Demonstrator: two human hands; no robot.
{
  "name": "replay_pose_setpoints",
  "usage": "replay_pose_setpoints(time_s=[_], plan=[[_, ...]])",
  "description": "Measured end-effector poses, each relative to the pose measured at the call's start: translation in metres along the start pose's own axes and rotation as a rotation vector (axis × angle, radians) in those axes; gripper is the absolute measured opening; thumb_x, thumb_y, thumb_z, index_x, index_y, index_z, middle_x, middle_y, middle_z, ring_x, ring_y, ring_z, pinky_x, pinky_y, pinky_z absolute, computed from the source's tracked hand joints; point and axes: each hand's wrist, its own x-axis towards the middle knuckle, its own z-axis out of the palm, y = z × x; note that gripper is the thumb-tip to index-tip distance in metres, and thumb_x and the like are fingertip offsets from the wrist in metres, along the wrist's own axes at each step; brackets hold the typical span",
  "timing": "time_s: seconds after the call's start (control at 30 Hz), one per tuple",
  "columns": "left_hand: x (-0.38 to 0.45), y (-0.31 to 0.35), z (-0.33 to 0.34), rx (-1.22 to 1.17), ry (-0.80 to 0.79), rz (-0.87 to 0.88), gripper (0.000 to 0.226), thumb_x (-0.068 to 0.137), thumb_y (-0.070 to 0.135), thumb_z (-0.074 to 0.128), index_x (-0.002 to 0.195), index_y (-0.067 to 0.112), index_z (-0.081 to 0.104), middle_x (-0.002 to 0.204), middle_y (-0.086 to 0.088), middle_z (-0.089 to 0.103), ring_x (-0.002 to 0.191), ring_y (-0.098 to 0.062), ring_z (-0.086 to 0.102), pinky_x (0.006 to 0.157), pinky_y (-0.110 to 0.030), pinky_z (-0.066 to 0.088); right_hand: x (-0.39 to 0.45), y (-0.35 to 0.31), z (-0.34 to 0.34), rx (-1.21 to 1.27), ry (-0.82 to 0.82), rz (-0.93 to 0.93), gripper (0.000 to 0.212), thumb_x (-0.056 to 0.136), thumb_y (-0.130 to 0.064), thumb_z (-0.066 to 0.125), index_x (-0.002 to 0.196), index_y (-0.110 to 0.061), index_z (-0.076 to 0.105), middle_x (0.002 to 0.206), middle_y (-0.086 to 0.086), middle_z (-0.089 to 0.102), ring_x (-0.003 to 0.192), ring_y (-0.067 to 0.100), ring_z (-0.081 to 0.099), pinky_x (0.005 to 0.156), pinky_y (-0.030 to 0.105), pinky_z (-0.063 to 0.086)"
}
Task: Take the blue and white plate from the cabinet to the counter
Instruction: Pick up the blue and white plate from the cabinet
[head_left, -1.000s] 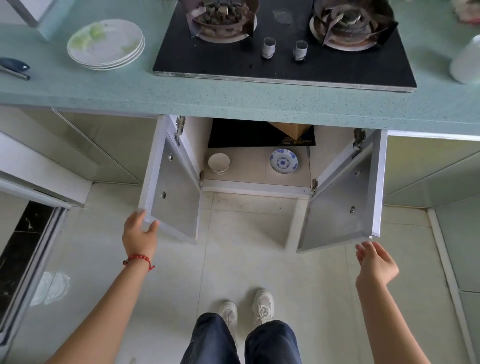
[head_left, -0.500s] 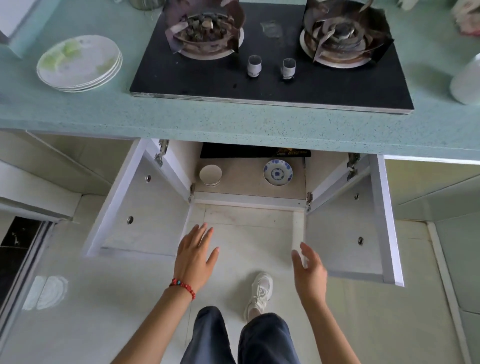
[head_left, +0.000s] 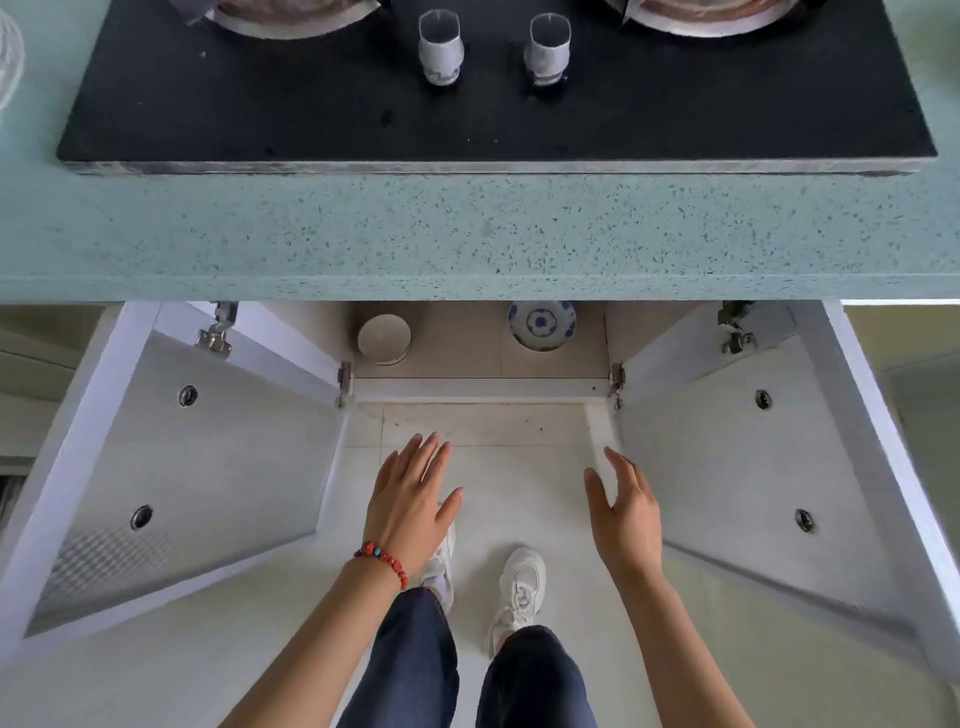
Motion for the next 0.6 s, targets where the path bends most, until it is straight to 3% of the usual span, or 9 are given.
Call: replay_pose_setpoints(time_s=[0.17,0.4,0.6], plan=[[0.055,-0.025,0.048,0.041,-0.005,0.051,0.052,0.08,0.023,0.065,0.125,0.002,0.049,0.132,-0.02,0.052,0.123,-0.037,0.047,0.1,-0.052,0.038,0.049,0.033,0.042,-0.036,0.016,0.017,0.041,0.091,-0.027,0.047,0.129,-0.012,0.043,0.135,0.01,0.049,0.125,0.028,0.042,0.1,0.043,0.038],[0.13,-0.063,0.137,0.067,-0.025,0.076,0.054,0.091,0.034,0.046,0.137,0.01,0.032,0.149,-0.009,0.032,0.139,-0.024,0.023,0.114,-0.04,0.017,0.128,0.095,0.111,-0.095,0.052,-0.094,0.04,0.089,-0.023,0.052,0.125,-0.005,0.047,0.129,0.016,0.054,0.121,0.032,0.047,0.099,0.039,0.039],[0.201,-0.087,0.206,0.052,0.024,0.105,0.055,0.091,0.036,0.045,0.137,0.009,0.032,0.148,-0.011,0.033,0.139,-0.026,0.024,0.113,-0.041,0.018,0.21,0.136,0.163,-0.1,0.114,-0.193,0.037,0.087,-0.019,0.055,0.12,-0.003,0.05,0.122,0.021,0.058,0.113,0.036,0.053,0.093,0.041,0.043]])
